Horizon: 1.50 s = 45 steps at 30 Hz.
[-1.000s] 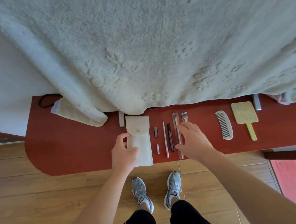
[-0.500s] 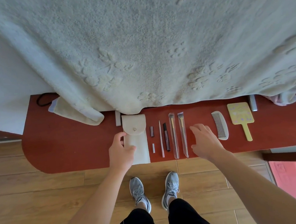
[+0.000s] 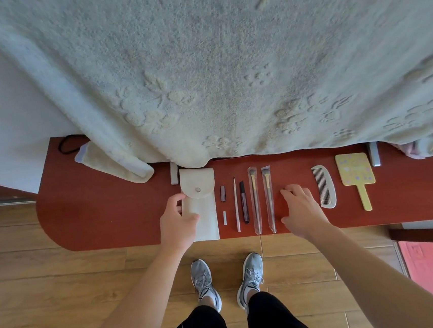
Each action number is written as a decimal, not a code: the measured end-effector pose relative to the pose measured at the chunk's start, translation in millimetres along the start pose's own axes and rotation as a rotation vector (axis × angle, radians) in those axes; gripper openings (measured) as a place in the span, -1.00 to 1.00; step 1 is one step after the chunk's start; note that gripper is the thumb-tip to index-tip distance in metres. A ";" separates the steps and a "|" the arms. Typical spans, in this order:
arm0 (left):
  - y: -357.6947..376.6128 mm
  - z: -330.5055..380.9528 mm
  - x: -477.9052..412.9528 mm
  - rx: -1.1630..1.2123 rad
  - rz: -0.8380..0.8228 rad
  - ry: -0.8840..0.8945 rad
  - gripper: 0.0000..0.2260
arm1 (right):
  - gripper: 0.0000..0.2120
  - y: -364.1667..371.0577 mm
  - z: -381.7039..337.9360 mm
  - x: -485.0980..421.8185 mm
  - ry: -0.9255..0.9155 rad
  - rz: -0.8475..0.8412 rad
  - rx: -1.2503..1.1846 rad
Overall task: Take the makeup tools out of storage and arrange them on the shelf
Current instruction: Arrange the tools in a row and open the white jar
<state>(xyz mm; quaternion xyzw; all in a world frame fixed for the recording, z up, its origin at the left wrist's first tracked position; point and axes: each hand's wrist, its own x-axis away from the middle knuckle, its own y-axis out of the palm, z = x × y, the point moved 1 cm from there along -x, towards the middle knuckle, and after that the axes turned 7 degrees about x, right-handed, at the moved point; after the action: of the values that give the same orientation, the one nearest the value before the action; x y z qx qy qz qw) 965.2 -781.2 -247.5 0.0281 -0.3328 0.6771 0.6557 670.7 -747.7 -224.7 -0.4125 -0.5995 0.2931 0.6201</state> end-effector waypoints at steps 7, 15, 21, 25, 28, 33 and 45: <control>1.3 5.2 0.8 -0.139 0.033 0.053 -0.52 | -0.33 1.0 -0.6 -0.1 0.013 0.013 -0.019; -0.5 7.0 3.3 -0.365 0.077 0.112 -0.54 | -0.33 2.6 -1.2 0.7 0.026 0.019 -0.043; 8.8 18.2 8.8 -0.613 0.148 0.302 -0.39 | -0.33 2.8 -0.7 0.5 0.032 0.021 -0.048; 12.6 24.0 11.9 -0.633 0.128 0.341 -0.29 | -0.33 3.1 -0.9 0.4 0.035 0.017 -0.052; 16.1 24.0 12.0 -0.738 0.002 0.351 -0.28 | -0.33 3.1 -0.5 0.3 0.036 0.019 -0.056; 20.1 21.4 9.5 -0.770 -0.030 0.341 -0.37 | -0.33 4.0 0.8 0.2 0.034 0.022 -0.057; 25.5 23.7 7.4 -0.734 0.000 0.291 -0.40 | -0.32 5.0 1.9 -1.6 0.033 0.027 -0.051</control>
<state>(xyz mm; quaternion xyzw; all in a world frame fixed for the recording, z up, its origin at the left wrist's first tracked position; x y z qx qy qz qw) 931.6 -784.2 -236.2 -0.3046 -0.4562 0.5101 0.6625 669.3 -746.3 -230.0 -0.4409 -0.5909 0.2791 0.6152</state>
